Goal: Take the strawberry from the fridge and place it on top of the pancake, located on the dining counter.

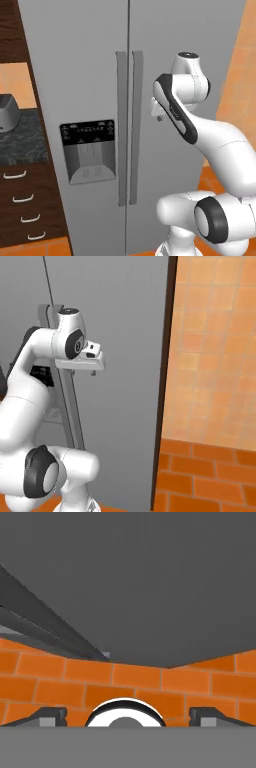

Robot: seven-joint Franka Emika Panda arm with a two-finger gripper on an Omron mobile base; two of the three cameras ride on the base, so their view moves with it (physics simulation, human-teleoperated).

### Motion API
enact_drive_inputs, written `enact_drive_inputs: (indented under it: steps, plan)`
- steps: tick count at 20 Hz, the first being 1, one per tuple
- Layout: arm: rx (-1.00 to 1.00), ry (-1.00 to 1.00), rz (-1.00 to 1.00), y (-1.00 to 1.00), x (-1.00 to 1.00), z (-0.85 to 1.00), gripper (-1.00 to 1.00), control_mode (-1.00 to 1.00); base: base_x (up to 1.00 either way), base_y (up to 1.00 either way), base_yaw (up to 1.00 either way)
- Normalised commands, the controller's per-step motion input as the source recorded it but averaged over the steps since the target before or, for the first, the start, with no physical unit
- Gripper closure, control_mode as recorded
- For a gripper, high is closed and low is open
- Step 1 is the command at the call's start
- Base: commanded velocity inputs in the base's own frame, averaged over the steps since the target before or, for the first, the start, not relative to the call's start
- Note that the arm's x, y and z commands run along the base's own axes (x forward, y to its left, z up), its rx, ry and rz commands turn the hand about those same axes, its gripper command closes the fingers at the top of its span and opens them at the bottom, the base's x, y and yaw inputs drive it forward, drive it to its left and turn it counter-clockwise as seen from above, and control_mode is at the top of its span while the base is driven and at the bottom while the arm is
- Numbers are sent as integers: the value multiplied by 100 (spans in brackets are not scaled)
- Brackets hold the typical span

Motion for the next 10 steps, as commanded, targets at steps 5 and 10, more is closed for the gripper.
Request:
enact_drive_inputs:
  steps: [5,10]
  plan:
    - [0,0,0,0,0,0,-100,100,-56,23,-1]
    - [0,0,0,0,0,0,-100,100,-6,53,-3]
